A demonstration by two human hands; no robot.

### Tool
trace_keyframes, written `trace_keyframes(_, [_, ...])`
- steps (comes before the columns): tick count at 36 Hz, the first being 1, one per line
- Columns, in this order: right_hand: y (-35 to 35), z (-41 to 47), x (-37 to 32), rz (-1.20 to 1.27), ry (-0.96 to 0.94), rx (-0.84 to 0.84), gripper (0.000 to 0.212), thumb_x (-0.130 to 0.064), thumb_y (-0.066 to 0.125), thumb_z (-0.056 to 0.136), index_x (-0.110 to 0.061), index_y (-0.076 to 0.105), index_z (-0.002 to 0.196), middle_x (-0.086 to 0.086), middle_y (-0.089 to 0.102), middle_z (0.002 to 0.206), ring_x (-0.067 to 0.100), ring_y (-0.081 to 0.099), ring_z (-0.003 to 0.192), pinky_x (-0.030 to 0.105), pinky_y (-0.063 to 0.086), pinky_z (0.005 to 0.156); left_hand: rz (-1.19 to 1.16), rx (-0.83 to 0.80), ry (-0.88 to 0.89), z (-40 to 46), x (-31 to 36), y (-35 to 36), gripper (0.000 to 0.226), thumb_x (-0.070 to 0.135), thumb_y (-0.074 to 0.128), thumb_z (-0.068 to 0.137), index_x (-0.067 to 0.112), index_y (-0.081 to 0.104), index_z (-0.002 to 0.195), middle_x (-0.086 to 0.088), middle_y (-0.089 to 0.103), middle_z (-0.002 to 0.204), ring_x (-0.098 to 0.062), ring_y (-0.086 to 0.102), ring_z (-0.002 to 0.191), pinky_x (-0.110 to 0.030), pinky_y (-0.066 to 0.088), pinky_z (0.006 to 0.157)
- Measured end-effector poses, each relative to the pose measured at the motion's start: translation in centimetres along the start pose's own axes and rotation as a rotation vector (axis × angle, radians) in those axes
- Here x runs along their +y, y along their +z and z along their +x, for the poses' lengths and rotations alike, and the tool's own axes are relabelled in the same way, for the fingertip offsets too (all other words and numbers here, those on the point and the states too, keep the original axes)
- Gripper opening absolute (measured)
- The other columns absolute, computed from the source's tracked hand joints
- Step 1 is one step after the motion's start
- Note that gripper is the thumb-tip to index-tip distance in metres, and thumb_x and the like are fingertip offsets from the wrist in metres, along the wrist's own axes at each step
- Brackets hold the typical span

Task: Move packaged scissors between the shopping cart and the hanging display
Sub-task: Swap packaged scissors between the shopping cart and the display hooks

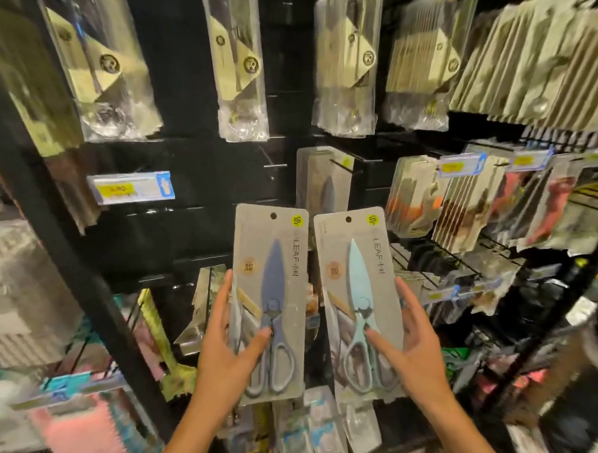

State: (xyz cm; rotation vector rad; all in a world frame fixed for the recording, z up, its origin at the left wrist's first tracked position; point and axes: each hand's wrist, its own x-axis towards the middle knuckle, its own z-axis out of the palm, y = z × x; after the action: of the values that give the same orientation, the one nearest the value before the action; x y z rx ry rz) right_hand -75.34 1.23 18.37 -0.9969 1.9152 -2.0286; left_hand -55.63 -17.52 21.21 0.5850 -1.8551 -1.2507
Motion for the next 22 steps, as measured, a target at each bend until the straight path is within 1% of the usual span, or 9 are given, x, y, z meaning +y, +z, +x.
trace_keyframes(2, [-0.4, 1.3, 0.1, 0.012, -0.007, -0.007, 0.089, -0.003, 0.078, 0.082, -0.041, 0.036, 0.151, -0.029, 0.052, 0.141, 0.001, 0.055, 0.13, 0.023, 0.054, 0.097, 0.009, 0.008, 0.013, 0.8, 0.2, 0.5, 0.091, 0.027, 0.077, 0.083, 0.057, 0.022, 0.149, 0.022, 0.038, 0.155, -0.005, 0.039, 0.142, -0.051, 0.037, 0.116])
trace_keyframes(4, [-0.9, 2.6, 0.1, 0.019, -0.013, -0.014, 0.089, -0.002, 0.078, 0.082, -0.04, 0.036, 0.151, -0.027, 0.053, 0.142, 0.001, 0.056, 0.129, 0.021, 0.054, 0.095, 0.027, 0.014, 0.013, 1.5, 0.5, 1.2, 0.091, 0.03, 0.077, 0.082, 0.056, 0.022, 0.15, 0.024, 0.037, 0.155, -0.005, 0.039, 0.142, -0.051, 0.038, 0.115])
trace_keyframes(7, [-1.7, 4.6, 0.1, 0.022, -0.036, -0.023, 0.088, -0.004, 0.079, 0.082, -0.041, 0.036, 0.15, -0.02, 0.052, 0.146, 0.002, 0.055, 0.129, 0.024, 0.055, 0.097, 0.042, 0.021, 0.015, 2.5, 1.2, 2.5, 0.092, 0.031, 0.077, 0.082, 0.056, 0.021, 0.15, 0.024, 0.037, 0.155, -0.007, 0.04, 0.142, -0.053, 0.041, 0.113])
trace_keyframes(10, [-2.6, 6.4, 0.3, 0.036, -0.048, -0.043, 0.087, -0.008, 0.079, 0.083, -0.043, 0.036, 0.15, -0.019, 0.049, 0.149, 0.004, 0.054, 0.131, 0.026, 0.055, 0.098, 0.054, 0.035, 0.012, 3.4, 1.9, 4.0, 0.091, 0.03, 0.077, 0.082, 0.057, 0.022, 0.15, 0.029, 0.036, 0.153, -0.003, 0.04, 0.141, -0.052, 0.042, 0.112])
trace_keyframes(12, [-3.3, 7.6, 0.2, 0.049, -0.062, -0.065, 0.086, -0.01, 0.078, 0.083, -0.044, 0.036, 0.15, -0.022, 0.047, 0.15, 0.004, 0.052, 0.133, 0.029, 0.054, 0.101, 0.066, 0.051, 0.006, 4.0, 2.3, 5.0, 0.091, 0.027, 0.077, 0.083, 0.059, 0.023, 0.149, 0.03, 0.037, 0.152, -0.004, 0.041, 0.14, -0.052, 0.043, 0.112])
trace_keyframes(13, [-3.5, 8.0, 0.1, 0.048, -0.069, -0.072, 0.086, -0.012, 0.078, 0.084, -0.045, 0.035, 0.15, -0.024, 0.046, 0.15, 0.002, 0.051, 0.134, 0.027, 0.053, 0.101, 0.066, 0.059, 0.004, 4.1, 2.4, 5.4, 0.091, 0.026, 0.077, 0.083, 0.059, 0.023, 0.149, 0.031, 0.038, 0.151, -0.003, 0.042, 0.14, -0.051, 0.043, 0.112])
trace_keyframes(16, [-4.0, 9.2, -0.1, 0.059, -0.088, -0.082, 0.084, -0.012, 0.078, 0.084, -0.045, 0.036, 0.149, -0.032, 0.045, 0.147, -0.003, 0.05, 0.133, 0.018, 0.052, 0.097, 0.07, 0.092, 0.013, 4.4, 2.9, 6.5, 0.091, 0.02, 0.077, 0.084, 0.054, 0.025, 0.15, 0.034, 0.038, 0.15, 0.002, 0.042, 0.138, -0.046, 0.042, 0.113])
trace_keyframes(18, [-4.5, 10.0, 0.1, 0.065, -0.097, -0.104, 0.084, -0.012, 0.078, 0.084, -0.046, 0.036, 0.149, -0.032, 0.045, 0.146, -0.003, 0.05, 0.132, 0.019, 0.053, 0.097, 0.076, 0.114, 0.01, 4.6, 3.3, 7.3, 0.091, 0.018, 0.077, 0.084, 0.053, 0.025, 0.151, 0.033, 0.039, 0.15, 0.004, 0.041, 0.138, -0.044, 0.041, 0.114])
trace_keyframes(22, [-5.2, 11.4, 0.7, 0.071, -0.1, -0.14, 0.084, -0.014, 0.078, 0.084, -0.05, 0.036, 0.147, -0.027, 0.043, 0.15, 0.001, 0.048, 0.135, 0.022, 0.053, 0.099, 0.084, 0.149, -0.005, 4.6, 3.5, 8.1, 0.092, 0.019, 0.077, 0.084, 0.056, 0.025, 0.15, 0.026, 0.037, 0.154, -0.006, 0.039, 0.143, -0.051, 0.04, 0.114])
